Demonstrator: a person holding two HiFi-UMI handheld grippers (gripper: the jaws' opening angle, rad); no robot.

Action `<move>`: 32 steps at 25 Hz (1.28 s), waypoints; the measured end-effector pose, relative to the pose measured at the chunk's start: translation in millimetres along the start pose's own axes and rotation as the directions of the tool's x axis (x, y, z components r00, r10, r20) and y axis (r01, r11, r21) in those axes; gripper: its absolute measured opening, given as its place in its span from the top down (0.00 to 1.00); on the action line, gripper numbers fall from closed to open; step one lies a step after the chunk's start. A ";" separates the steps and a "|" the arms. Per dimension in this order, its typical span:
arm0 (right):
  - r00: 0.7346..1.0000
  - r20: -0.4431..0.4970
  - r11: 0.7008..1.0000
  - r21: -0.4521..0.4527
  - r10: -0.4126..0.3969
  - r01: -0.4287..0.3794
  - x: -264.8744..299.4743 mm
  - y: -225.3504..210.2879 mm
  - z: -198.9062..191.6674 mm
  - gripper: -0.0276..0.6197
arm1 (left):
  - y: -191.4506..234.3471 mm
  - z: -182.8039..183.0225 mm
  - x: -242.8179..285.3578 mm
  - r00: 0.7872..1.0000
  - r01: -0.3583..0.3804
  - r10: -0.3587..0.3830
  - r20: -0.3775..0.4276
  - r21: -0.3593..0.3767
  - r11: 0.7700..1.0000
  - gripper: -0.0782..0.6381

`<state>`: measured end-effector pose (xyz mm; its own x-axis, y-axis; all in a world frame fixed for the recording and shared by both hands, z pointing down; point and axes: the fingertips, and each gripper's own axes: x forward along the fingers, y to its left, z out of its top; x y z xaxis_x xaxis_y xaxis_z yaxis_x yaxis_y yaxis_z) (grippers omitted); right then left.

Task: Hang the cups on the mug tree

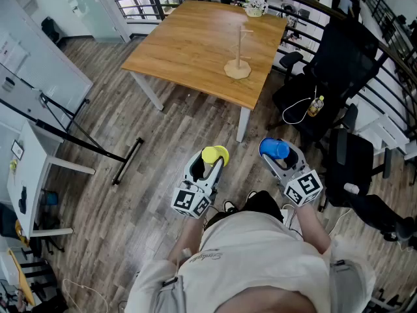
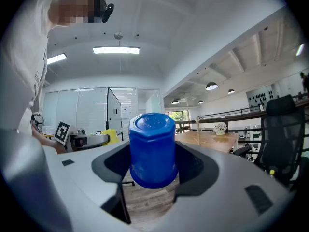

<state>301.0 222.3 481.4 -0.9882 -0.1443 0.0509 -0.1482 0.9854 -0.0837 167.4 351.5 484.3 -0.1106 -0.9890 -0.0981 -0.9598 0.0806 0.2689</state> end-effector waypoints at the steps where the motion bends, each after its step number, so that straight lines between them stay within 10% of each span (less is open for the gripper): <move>1: 1.000 0.006 1.000 0.002 -0.001 0.001 1.9 -0.8 0.7 0.54 | 2.2 -1.4 1.7 1.000 -0.002 0.002 0.001 -0.002 1.000 0.54; 32: 1.000 -0.016 1.000 -0.008 0.018 -0.018 112.3 -70.4 -8.5 0.54 | 81.4 -13.8 94.9 0.992 -0.017 0.012 -0.127 -0.034 0.999 0.54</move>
<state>200.8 137.5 501.5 -0.9899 -0.1255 0.0656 -0.1303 0.9885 -0.0765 82.3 262.5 510.1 -0.0886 -0.9957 0.0273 -0.9483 0.0927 0.3034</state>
